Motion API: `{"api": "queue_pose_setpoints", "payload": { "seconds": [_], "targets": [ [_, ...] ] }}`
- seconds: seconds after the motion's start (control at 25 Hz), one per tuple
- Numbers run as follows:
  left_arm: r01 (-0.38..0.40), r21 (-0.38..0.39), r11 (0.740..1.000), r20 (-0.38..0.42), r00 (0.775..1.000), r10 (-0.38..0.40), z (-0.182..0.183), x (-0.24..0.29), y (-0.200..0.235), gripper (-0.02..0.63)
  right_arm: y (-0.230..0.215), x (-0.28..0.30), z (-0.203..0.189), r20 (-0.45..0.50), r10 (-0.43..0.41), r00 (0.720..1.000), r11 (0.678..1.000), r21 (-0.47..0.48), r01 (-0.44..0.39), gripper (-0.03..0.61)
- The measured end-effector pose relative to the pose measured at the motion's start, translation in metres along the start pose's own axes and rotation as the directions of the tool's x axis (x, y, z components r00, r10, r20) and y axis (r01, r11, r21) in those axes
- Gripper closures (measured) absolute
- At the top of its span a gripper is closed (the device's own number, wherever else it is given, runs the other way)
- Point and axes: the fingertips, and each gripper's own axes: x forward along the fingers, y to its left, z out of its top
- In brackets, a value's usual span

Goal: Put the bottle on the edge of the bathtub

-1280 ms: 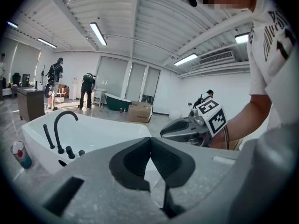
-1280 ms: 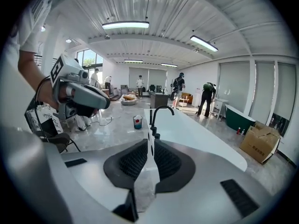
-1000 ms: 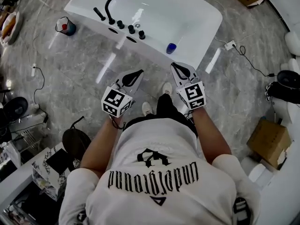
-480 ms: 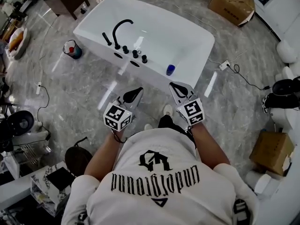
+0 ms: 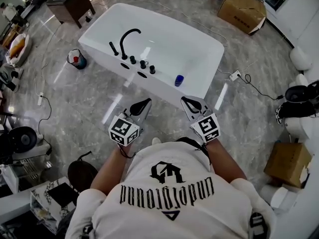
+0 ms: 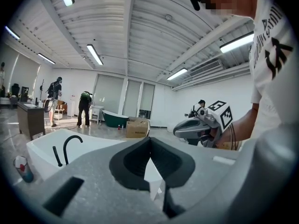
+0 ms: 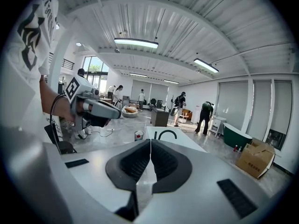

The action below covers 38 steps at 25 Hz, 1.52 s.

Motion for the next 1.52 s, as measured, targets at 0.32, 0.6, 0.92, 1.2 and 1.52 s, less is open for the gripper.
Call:
{"api": "queue_pose_setpoints", "payload": {
  "seconds": [0.32,0.6,0.92,1.2,1.52],
  "targets": [
    [-0.022,0.003,1.0,-0.009,1.0,0.023,0.006,0.012,-0.031,0.6,-0.016,-0.037,0.003,0.046,0.021,0.999,1.0,0.002,-0.022,0.56],
    [-0.049,0.011,0.999,-0.003,0.999,0.049,0.008,0.036,-0.084,0.6,-0.03,-0.087,-0.018,0.061,0.061,0.996,0.998,-0.003,-0.061,0.56],
    [-0.08,-0.002,0.997,-0.029,0.996,0.08,-0.01,0.058,-0.149,0.6,-0.039,-0.149,-0.038,0.09,0.096,0.991,0.995,0.02,-0.099,0.56],
    [-0.096,-0.001,0.995,-0.038,0.995,0.096,-0.019,0.072,-0.204,0.6,-0.047,-0.198,-0.062,0.102,0.115,0.988,0.993,0.026,-0.118,0.56],
    [-0.132,0.006,0.991,-0.038,0.991,0.132,-0.024,0.064,-0.257,0.6,-0.039,-0.241,-0.08,0.129,0.154,0.98,0.986,0.035,-0.16,0.56]
  ]
}}
